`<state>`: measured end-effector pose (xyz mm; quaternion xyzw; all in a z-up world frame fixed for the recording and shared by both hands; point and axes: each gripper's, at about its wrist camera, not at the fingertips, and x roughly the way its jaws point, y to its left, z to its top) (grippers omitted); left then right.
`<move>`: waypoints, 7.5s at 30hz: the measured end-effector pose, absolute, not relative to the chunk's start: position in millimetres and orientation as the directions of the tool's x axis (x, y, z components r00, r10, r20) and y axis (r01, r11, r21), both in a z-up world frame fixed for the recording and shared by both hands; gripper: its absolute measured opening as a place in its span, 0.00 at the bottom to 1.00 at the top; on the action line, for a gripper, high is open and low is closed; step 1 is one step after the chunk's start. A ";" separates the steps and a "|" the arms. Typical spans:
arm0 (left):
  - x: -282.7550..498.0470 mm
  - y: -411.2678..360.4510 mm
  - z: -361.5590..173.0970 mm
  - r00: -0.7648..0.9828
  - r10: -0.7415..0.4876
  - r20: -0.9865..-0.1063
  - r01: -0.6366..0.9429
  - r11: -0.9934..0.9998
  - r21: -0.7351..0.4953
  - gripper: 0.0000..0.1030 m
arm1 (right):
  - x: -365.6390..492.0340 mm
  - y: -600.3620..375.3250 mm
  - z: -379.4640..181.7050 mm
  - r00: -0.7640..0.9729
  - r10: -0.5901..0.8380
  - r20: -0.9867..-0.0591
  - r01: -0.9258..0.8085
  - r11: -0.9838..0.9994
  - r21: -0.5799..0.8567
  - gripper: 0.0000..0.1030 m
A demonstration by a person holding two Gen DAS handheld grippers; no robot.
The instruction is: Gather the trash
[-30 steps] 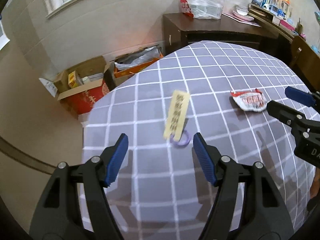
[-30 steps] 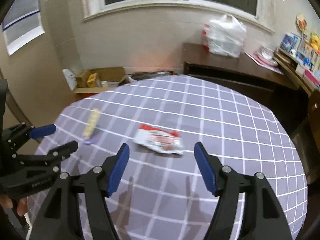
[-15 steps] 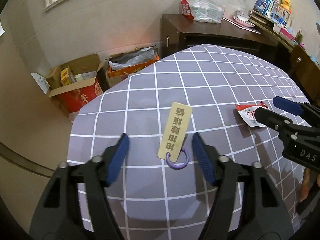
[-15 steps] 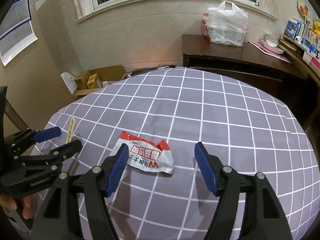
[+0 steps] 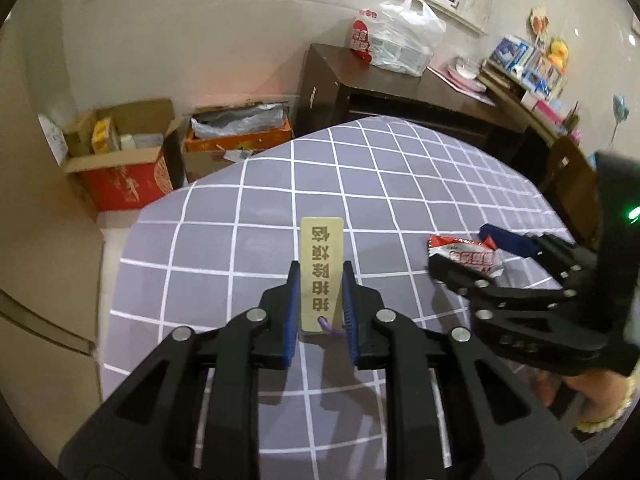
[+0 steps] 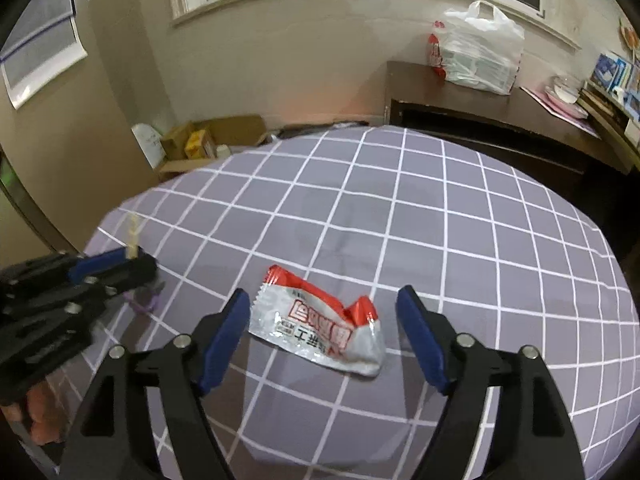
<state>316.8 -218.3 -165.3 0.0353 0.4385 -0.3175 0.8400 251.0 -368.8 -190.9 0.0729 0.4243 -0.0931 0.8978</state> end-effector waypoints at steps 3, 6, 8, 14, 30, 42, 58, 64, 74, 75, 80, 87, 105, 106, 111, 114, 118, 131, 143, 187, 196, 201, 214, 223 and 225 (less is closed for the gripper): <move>320.8 -209.6 -165.4 0.382 -0.521 -0.763 0.536 0.798 -0.277 0.19 | 256.7 -363.7 -192.4 0.609 -0.145 -0.780 0.228 0.974 -0.004 0.69; 319.7 -200.9 -164.0 0.371 -0.519 -0.770 0.512 0.806 -0.297 0.19 | 255.0 -359.3 -191.3 0.619 -0.150 -0.771 0.218 0.976 -0.015 0.46; 316.2 -194.2 -161.6 0.363 -0.531 -0.766 0.503 0.803 -0.318 0.19 | 252.0 -350.9 -190.2 0.624 -0.172 -0.763 0.215 0.976 -0.044 0.35; 300.1 -167.9 -151.4 0.374 -0.529 -0.762 0.475 0.815 -0.332 0.19 | 240.6 -339.4 -185.5 0.623 -0.097 -0.777 0.199 0.979 0.038 0.13; 234.7 -0.2 -131.5 0.499 -0.464 -0.732 0.350 0.881 -0.319 0.19 | 197.1 -170.9 -123.0 0.699 0.155 -0.698 -0.042 0.983 0.176 0.13; 217.8 129.8 -169.4 0.557 -0.299 -0.775 0.164 0.954 -0.251 0.19 | 200.9 -11.8 -143.2 0.659 0.282 -0.697 -0.221 0.959 0.179 0.13; 239.2 177.0 -207.5 0.498 -0.251 -0.830 0.041 0.963 -0.267 0.36 | 215.7 49.4 -179.2 0.641 0.290 -0.711 -0.258 0.953 0.157 0.13; 238.8 185.2 -215.6 0.504 -0.220 -0.835 0.002 0.967 -0.254 0.66 | 221.7 42.7 -186.0 0.632 0.288 -0.719 -0.238 0.956 0.174 0.14; 231.5 197.5 -211.8 0.524 -0.198 -0.829 -0.032 0.967 -0.251 0.66 | 231.6 46.7 -197.1 0.609 0.304 -0.733 -0.238 0.951 0.196 0.14; 231.2 199.1 -211.5 0.524 -0.198 -0.828 -0.036 0.966 -0.254 0.66 | 232.0 47.8 -197.2 0.607 0.306 -0.733 -0.242 0.950 0.197 0.14; 231.7 204.1 -210.1 0.529 -0.191 -0.827 -0.048 0.966 -0.254 0.66 | 235.9 49.6 -197.7 0.607 0.315 -0.730 -0.254 0.947 0.197 0.14; 233.4 206.5 -208.2 0.528 -0.189 -0.828 -0.057 0.965 -0.256 0.66 | 241.0 48.0 -199.1 0.606 0.343 -0.717 -0.261 0.938 0.228 0.25; 189.8 162.2 -133.0 0.600 -0.146 -0.786 -0.001 0.983 -0.183 0.74 | 185.0 1.8 -143.5 0.668 0.281 -0.689 -0.179 0.960 0.217 0.69; 183.7 157.8 -125.3 0.601 -0.142 -0.787 0.004 0.985 -0.175 0.75 | 175.6 -3.0 -135.7 0.678 0.262 -0.687 -0.171 0.965 0.198 0.70; 153.1 141.9 -87.7 0.634 -0.174 -0.754 0.033 0.980 -0.199 0.77 | 136.4 -23.5 -102.9 0.718 0.188 -0.670 -0.134 0.982 0.132 0.79; 132.1 135.0 -64.0 0.660 -0.192 -0.727 0.050 0.976 -0.212 0.83 | 104.5 -37.6 -76.1 0.759 0.143 -0.636 -0.109 0.990 0.093 0.83; 107.1 120.4 -42.0 0.693 -0.184 -0.697 0.074 0.980 -0.186 0.83 | 71.6 -50.0 -46.3 0.808 0.093 -0.581 -0.075 0.996 0.056 0.86; 34.7 81.2 22.2 0.808 -0.215 -0.548 0.167 0.977 -0.136 0.86 | -14.0 -75.8 15.7 0.885 0.004 -0.465 0.009 1.000 0.025 0.90; 6.4 63.7 46.7 0.854 -0.202 -0.479 0.191 0.979 -0.072 0.86 | -51.5 -88.4 40.3 0.920 -0.027 -0.392 0.039 0.999 0.024 0.90; 10.4 42.4 45.1 0.859 -0.188 -0.476 0.201 0.979 -0.025 0.86 | -44.2 -104.7 38.4 0.924 -0.013 -0.382 0.037 0.998 0.055 0.90; 10.9 43.6 45.1 0.860 -0.186 -0.475 0.199 0.980 -0.023 0.86 | -42.7 -103.9 37.6 0.924 -0.012 -0.382 0.036 0.998 0.055 0.90; 13.7 47.8 42.4 0.863 -0.181 -0.472 0.195 0.981 -0.020 0.86 | -42.7 -103.4 37.5 0.924 -0.011 -0.382 0.035 0.998 0.057 0.90; 13.9 48.2 42.5 0.862 -0.181 -0.473 0.196 0.980 -0.019 0.86 | -40.2 -102.1 35.7 0.923 -0.008 -0.384 0.032 0.998 0.056 0.90; 14.4 48.7 42.9 0.863 -0.181 -0.472 0.196 0.980 -0.019 0.86 | -39.2 -99.6 34.7 0.923 -0.008 -0.385 0.033 0.998 0.058 0.90; 14.4 48.8 43.1 0.862 -0.182 -0.473 0.196 0.980 -0.019 0.86 | -39.4 -99.3 34.7 0.923 -0.008 -0.385 0.033 0.998 0.057 0.90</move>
